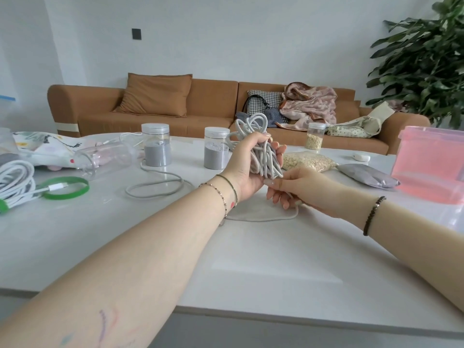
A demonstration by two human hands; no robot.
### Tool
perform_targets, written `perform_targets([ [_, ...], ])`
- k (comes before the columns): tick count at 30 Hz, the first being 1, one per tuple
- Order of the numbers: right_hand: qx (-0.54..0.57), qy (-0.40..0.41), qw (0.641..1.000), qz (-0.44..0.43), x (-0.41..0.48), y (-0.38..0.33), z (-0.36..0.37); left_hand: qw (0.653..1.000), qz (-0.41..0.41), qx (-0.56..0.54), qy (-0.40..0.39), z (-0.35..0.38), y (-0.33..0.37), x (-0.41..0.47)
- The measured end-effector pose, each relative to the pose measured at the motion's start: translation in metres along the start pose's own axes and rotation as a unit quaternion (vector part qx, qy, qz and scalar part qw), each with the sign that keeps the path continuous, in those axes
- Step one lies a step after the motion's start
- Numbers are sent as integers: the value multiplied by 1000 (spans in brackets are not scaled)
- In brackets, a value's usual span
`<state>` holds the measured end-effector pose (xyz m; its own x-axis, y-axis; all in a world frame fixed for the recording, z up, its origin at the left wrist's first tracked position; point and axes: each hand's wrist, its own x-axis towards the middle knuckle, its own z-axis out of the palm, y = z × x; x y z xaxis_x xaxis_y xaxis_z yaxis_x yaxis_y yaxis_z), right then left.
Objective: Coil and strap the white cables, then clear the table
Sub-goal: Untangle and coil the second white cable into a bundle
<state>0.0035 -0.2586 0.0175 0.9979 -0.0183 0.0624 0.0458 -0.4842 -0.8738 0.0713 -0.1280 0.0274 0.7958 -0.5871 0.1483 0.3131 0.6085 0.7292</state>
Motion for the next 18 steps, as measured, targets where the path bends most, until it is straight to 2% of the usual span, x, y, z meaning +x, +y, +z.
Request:
perform_targets([
  [2, -141, 55, 987, -61, 1, 1, 1, 999, -6, 35, 0, -2, 1, -1],
  [4, -228, 114, 961, -105, 2, -1, 1, 999, -8, 52, 3, -2, 2, -2],
  [7, -223, 213, 947, -93, 2, -3, 0, 999, -23, -34, -11, -1, 5, 0],
  [9, -198, 210, 955, -65, 2, -4, -1, 998, -31, -48, -27, -4, 4, 2],
  [12, -188, 152, 969, -53, 4, -1, -1, 998, -44, -4, -44, -6, -1, 3],
  [15, -137, 111, 984, -37, 6, 3, -5, 999, -51, 10, -18, -11, -1, 5],
  [18, -97, 130, 987, 0, 5, 3, -10, 999, -45, -1, 16, -15, 4, 6],
])
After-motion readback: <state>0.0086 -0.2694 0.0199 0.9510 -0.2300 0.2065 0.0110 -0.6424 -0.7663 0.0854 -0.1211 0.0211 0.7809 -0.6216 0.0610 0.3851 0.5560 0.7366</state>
